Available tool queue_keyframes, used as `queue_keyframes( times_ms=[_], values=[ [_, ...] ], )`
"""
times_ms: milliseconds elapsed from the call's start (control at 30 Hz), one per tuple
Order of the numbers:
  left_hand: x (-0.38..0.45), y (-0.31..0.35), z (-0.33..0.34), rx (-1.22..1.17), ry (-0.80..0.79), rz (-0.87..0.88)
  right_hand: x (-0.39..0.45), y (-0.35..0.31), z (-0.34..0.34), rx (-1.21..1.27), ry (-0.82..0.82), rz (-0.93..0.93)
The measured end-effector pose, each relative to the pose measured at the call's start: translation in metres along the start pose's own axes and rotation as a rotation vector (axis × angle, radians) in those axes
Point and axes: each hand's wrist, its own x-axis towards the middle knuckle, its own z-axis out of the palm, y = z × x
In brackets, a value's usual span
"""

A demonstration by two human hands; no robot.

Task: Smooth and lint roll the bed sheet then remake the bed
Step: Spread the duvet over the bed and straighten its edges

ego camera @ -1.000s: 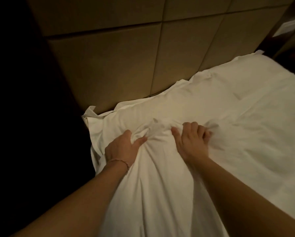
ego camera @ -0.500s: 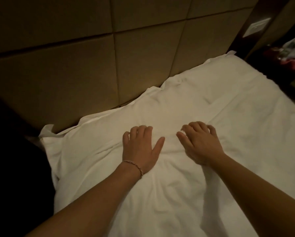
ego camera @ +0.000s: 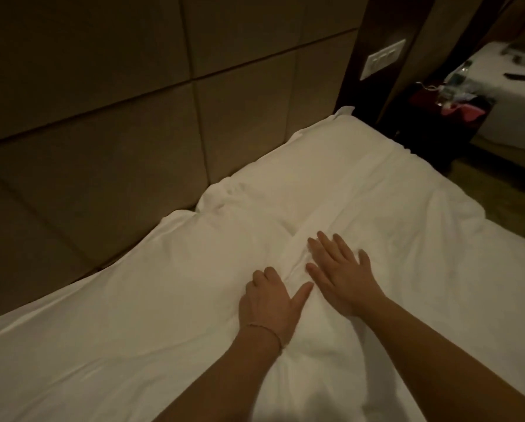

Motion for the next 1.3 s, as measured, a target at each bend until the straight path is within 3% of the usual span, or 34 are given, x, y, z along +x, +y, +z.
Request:
queue_keyframes(
  times_ms=[133, 267, 400, 500, 600, 667, 833, 967, 1100, 1167, 1233, 1300],
  values=[
    [0.039, 0.002, 0.028, 0.133, -0.025, 0.083, 0.038, 0.027, 0.026, -0.130, 0.094, -0.092],
    [0.073, 0.010, 0.034, 0.083, 0.050, 0.137, 0.068, 0.043, 0.053, -0.151, 0.405, -0.040],
    [0.132, 0.040, -0.014, -0.126, 0.363, 0.317, 0.116, 0.057, -0.013, 0.012, 0.802, 0.023],
    [0.158, 0.034, -0.031, -0.183, 0.404, 0.351, 0.141, 0.052, -0.051, 0.003, 0.954, 0.068],
    [0.155, -0.002, -0.002, -0.077, 0.262, 0.140, 0.133, 0.032, -0.008, -0.017, 0.606, -0.085],
    [0.160, -0.001, 0.015, -0.075, 0.203, 0.042, 0.129, 0.041, 0.016, -0.021, 0.476, -0.129],
    [0.184, 0.075, 0.013, -0.202, 0.357, 0.162, 0.159, 0.116, -0.025, 0.059, 0.496, 0.023],
    [0.199, 0.146, 0.019, -0.144, 0.192, 0.131, 0.178, 0.180, -0.033, 0.012, 0.292, 0.156],
    [0.212, 0.190, 0.022, -0.146, -0.079, 0.107, 0.181, 0.190, -0.039, -0.054, 0.250, 0.201],
    [0.218, 0.198, 0.020, -0.153, -0.214, 0.157, 0.181, 0.190, -0.040, -0.012, 0.138, 0.192],
    [0.227, 0.202, 0.010, -0.191, -0.234, 0.215, 0.182, 0.195, -0.044, 0.057, 0.075, 0.205],
    [0.237, 0.220, -0.012, -0.230, -0.111, 0.299, 0.187, 0.197, -0.066, 0.224, 0.144, 0.272]
  ],
)
